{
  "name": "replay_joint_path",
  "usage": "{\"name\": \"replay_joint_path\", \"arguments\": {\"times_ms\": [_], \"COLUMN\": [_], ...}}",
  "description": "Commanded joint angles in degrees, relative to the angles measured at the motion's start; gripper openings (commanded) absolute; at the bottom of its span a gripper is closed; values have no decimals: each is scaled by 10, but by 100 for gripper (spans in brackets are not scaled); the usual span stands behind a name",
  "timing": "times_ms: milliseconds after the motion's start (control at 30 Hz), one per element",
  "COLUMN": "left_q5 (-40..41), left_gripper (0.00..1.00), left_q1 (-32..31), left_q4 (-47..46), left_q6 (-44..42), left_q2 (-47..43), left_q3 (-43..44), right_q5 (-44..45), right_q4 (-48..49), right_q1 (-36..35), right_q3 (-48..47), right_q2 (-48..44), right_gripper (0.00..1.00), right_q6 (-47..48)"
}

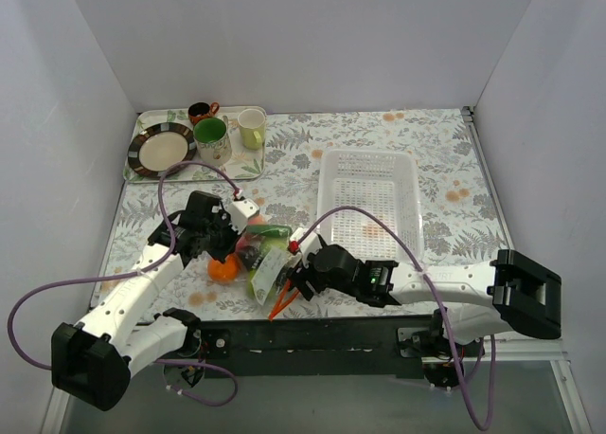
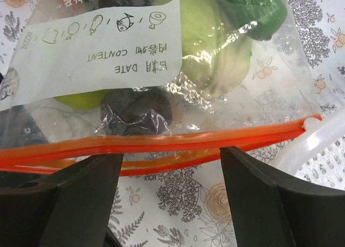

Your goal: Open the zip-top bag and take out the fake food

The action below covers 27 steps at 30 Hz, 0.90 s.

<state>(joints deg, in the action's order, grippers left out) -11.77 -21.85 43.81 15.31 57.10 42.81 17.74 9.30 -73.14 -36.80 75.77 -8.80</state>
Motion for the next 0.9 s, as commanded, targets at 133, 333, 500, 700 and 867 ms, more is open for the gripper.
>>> {"name": "replay_joint_path", "arguments": {"times_ms": [133, 333, 500, 700, 867], "left_q5": [-6, -7, -8, -4, 1], "left_gripper": [0, 0, 0, 0, 0], "left_q1": [3, 2, 3, 3, 3], "left_q4": [-4, -10, -8, -7, 0], "left_q6": [6, 8, 5, 3, 4], "left_q2": [-16, -17, -19, -24, -27], "left_q3": [7, -8, -8, -11, -9], "right_q5": [28, 45, 62, 85, 101], "right_q4": [53, 66, 49, 76, 121], "right_q1": [-11, -45, -56, -57, -56], "right_q3": [-73, -94, -92, -62, -44], "right_q2": [71, 124, 163, 172, 152], "right_gripper": [89, 98, 98, 96, 83], "right_q6": [24, 21, 2, -3, 24]}}
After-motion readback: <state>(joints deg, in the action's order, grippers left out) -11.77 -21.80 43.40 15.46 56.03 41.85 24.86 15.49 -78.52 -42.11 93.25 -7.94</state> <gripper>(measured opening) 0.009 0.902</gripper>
